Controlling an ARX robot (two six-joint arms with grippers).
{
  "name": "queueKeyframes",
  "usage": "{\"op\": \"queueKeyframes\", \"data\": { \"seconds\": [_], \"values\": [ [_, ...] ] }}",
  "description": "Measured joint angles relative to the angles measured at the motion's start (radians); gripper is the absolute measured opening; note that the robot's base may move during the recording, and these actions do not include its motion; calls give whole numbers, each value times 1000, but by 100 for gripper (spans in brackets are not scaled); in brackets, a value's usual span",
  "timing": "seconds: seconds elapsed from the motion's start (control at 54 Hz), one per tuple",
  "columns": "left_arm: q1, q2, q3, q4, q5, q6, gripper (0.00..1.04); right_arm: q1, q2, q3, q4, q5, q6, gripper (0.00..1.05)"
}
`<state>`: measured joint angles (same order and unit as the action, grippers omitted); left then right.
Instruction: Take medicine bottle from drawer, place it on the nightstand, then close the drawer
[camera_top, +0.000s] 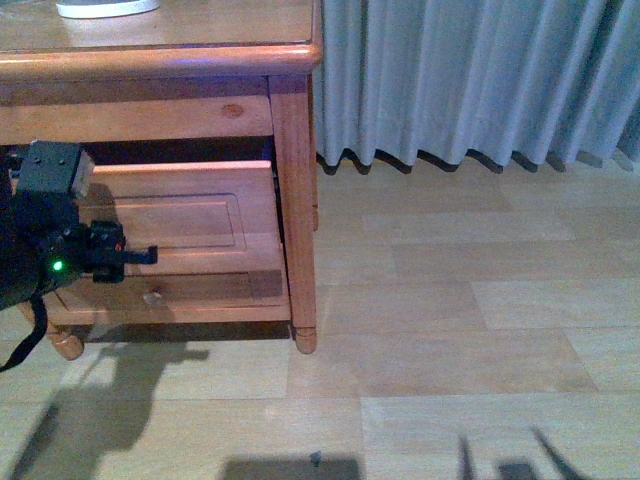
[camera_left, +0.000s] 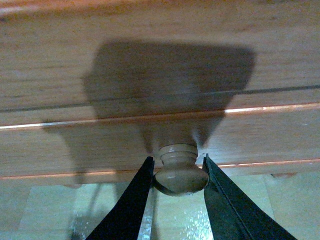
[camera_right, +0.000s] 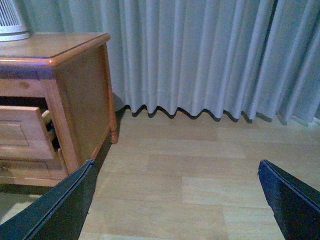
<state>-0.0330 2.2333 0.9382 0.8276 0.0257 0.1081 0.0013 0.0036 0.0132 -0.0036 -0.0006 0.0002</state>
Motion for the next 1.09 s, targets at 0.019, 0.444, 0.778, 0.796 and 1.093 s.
{"op": "queueKeyframes", "data": {
  "seconds": [0.019,0.444,0.778,0.796,1.093],
  "values": [
    [-1,-6,-16,8,0,0,25,0,0,0,0,0,0,98],
    [-30,-131,-583,416,-31,-47,25,0,0,0,0,0,0,98],
    [28,-185,-813,440,59,-73,76,0,0,0,0,0,0,98],
    [43,-222,-818,406,68,-73,80,0,0,0,0,0,0,98],
    [281,-990,-726,-347,295,5,98,0,0,0,0,0,0,98]
  ]
}}
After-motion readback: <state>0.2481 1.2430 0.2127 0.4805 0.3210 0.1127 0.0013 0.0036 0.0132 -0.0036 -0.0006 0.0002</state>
